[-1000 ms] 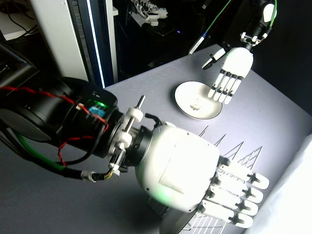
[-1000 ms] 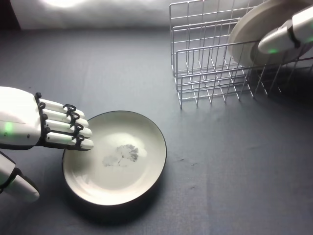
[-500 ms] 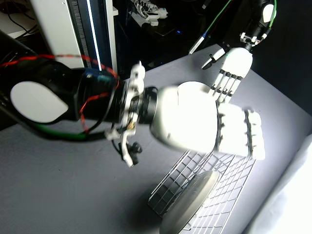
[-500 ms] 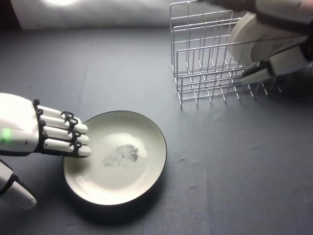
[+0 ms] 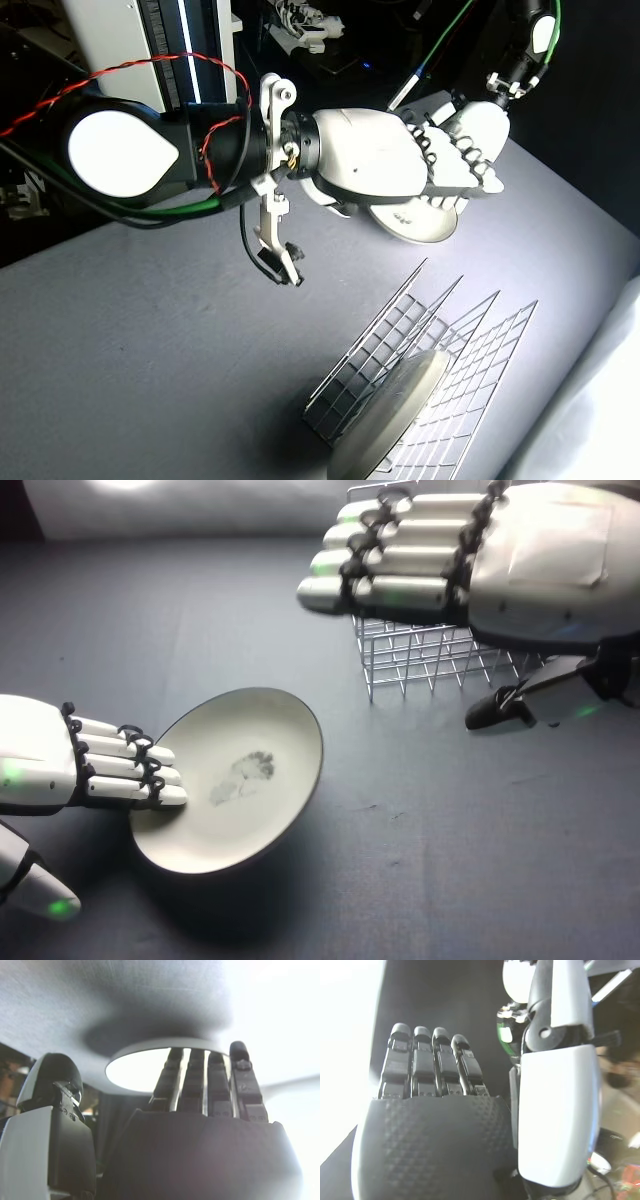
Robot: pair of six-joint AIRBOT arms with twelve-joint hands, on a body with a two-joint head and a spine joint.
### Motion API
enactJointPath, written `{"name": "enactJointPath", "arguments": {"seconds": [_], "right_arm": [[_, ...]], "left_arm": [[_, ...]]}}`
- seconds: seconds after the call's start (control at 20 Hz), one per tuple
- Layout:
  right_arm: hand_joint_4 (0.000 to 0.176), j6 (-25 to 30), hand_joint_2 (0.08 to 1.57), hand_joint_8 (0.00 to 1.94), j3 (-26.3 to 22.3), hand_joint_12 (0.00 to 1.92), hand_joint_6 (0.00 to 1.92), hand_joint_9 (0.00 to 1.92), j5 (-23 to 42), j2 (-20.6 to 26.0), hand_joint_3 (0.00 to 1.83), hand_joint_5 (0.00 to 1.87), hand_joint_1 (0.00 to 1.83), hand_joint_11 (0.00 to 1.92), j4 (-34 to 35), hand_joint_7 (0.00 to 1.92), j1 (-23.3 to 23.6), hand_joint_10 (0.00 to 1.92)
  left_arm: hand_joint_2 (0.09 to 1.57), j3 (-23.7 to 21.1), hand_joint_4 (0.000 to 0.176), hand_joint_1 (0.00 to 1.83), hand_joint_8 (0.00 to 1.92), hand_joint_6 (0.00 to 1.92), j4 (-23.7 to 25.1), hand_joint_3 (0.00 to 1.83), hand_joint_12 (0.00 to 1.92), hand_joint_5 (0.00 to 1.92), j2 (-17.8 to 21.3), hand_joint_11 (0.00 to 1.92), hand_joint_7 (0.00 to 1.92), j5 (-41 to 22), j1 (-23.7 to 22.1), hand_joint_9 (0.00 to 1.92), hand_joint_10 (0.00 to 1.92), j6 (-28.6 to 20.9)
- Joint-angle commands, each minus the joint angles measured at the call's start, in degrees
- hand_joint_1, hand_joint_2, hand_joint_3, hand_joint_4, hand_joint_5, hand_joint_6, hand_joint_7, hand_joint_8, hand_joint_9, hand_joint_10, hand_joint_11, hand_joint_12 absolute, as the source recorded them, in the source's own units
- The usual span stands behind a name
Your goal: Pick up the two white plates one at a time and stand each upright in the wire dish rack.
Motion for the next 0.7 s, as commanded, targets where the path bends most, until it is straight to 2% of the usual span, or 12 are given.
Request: {"name": "enactJointPath", "arguments": {"seconds": [0.0,0.1,0.45,0.65], "right_arm": [[0.0,-0.5,0.86,0.0,-0.07,0.0,0.0,0.0,5.55,-0.12,0.01,0.0,1.17,0.0,0.91,0.0,0.32,0.0],[0.0,-1.01,0.87,0.0,-0.07,0.0,0.0,0.0,5.53,-0.71,0.01,0.0,1.09,0.0,-0.87,0.0,-0.25,0.0],[0.0,-2.12,0.82,0.0,-0.04,0.0,0.0,0.0,3.9,-3.82,0.0,0.0,1.13,0.0,-3.08,0.0,-2.34,0.0],[0.0,-2.91,0.81,0.0,2.33,0.0,0.0,0.0,2.08,-8.61,0.0,0.0,1.11,0.0,-5.28,0.0,-3.42,0.0]], "left_arm": [[1.14,0.21,0.0,0.0,0.0,0.0,0.16,0.01,0.04,0.01,-0.7,0.07,0.02,-1.99,1.07,0.04,0.01,-0.55],[1.13,0.21,0.0,0.0,0.0,0.0,0.17,0.0,0.03,0.0,-0.98,0.05,0.01,-2.24,2.37,0.02,0.0,-0.83],[1.14,0.24,0.0,0.0,0.0,0.0,0.16,0.0,0.03,0.0,-1.49,0.04,0.0,-2.87,4.01,0.01,0.0,-1.21],[1.12,0.27,0.0,0.0,0.0,0.0,0.16,0.0,0.03,0.0,-1.62,0.05,0.01,-2.87,4.75,0.02,0.01,-1.26]]}}
